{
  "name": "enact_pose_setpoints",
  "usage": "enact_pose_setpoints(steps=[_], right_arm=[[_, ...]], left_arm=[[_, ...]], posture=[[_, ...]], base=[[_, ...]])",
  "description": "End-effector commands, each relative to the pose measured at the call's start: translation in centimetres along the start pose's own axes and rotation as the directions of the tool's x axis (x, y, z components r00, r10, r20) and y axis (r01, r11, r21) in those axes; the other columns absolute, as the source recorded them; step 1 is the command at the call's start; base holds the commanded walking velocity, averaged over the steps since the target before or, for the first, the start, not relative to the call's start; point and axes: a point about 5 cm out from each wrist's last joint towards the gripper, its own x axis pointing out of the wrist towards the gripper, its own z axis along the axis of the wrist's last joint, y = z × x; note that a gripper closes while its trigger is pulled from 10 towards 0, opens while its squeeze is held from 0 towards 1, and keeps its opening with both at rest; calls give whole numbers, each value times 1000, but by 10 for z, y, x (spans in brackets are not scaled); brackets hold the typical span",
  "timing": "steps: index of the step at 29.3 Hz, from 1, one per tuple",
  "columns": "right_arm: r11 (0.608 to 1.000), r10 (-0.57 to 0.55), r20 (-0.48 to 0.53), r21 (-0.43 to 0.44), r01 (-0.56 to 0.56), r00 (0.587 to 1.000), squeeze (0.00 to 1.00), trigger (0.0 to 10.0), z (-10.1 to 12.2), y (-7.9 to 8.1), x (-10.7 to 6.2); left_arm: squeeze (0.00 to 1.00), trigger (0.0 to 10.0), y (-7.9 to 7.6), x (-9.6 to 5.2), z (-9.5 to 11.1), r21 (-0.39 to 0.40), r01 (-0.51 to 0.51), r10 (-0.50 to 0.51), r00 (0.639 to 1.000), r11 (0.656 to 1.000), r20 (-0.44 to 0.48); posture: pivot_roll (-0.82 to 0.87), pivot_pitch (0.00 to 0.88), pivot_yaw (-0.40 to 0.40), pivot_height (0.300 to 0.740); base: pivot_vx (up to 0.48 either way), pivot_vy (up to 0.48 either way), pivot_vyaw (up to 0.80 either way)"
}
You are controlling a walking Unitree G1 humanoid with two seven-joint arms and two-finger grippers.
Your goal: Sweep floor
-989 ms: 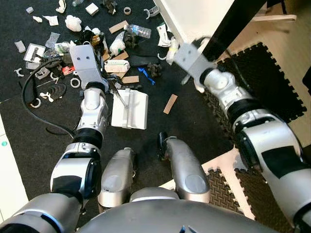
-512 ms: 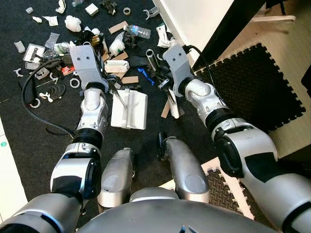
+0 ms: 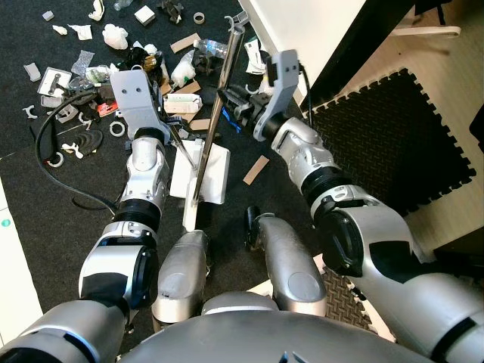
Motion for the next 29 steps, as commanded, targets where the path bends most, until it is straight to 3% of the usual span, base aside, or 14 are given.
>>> enact_pose_setpoints(steps=[1, 5, 6, 9, 10, 11, 12, 13, 14, 15, 17, 20, 24, 29], right_arm=[[996, 81, 87, 28, -83, 993, 0, 10000, 16, 17, 15], [984, 49, 95, -174, -31, 994, 0, 10000, 45, 3, 10], [941, -22, 57, -337, 39, 998, 0, 10000, 54, -9, 4], [890, -116, 28, -442, 116, 993, 0, 10000, 59, -21, -3], [842, -171, 5, -519, 148, 985, 0, 10000, 59, -28, -7], [735, -263, -18, -652, 188, 965, 0, 10000, 59, -37, -14], [685, -293, -20, -702, 195, 956, 0, 10000, 58, -40, -16], [597, -356, -17, -773, 213, 934, 0, 10000, 58, -46, -21], [597, -356, -17, -773, 213, 934, 0, 10000, 58, -46, -21], [516, -415, -7, -826, 229, 910, 0, 10000, 57, -52, -26], [485, -438, 1, -842, 237, 899, 0, 10000, 58, -55, -29], [497, -445, 4, -831, 251, 895, 0, 10000, 58, -57, -31], [464, -470, -14, -854, 234, 883, 0, 10000, 58, -62, -35], [458, -474, -153, -884, 94, 867, 0, 10000, 41, -67, -44]], left_arm=[[0, 10000, 1, -17, -37, 11, -13, 15, 984, 1000, -179], [0, 10000, 2, -17, -38, 12, -17, 19, 984, 1000, -179], [0, 10000, 3, -17, -38, 12, -19, 21, 983, 1000, -180], [0, 10000, 3, -17, -39, 11, -19, 21, 983, 1000, -181], [0, 10000, 2, -18, -39, 11, -18, 20, 983, 1000, -181], [0, 10000, 3, -17, -39, 10, -18, 20, 983, 1000, -180], [0, 10000, 3, -17, -38, 10, -19, 20, 984, 1000, -179], [0, 10000, 3, -16, -37, 9, -21, 22, 985, 1000, -172], [0, 10000, 3, -16, -37, 9, -21, 22, 985, 1000, -172], [0, 10000, 5, -12, -32, 7, -29, 30, 987, 1000, -158], [0, 10000, 7, -8, -27, 6, -39, 39, 989, 999, -145], [0, 10000, 9, -5, -24, 7, -45, 46, 989, 999, -138], [0, 10000, 15, 1, -19, 13, -55, 56, 989, 998, -140], [0, 10000, 22, 4, -21, 21, -77, 79, 981, 997, -179]], posture=[[67, 206, -17, 740], [65, 207, -19, 740], [63, 207, -19, 740], [63, 210, -19, 740], [63, 210, -19, 740], [64, 211, -17, 740], [64, 211, -17, 740], [67, 211, -16, 740], [67, 211, -16, 740], [70, 212, -14, 740], [70, 212, -14, 740], [71, 212, -14, 740], [66, 216, -13, 740], [59, 220, -15, 740]], base=[[0, 0, 0], [0, 0, 0], [0, 0, 0], [0, 0, 0], [0, 0, 0], [0, 0, 0], [0, 0, 0], [0, 0, 0], [0, 0, 0], [0, 0, 0], [0, 0, 0], [0, 0, 0], [0, 0, 0], [0, 0, 0]])
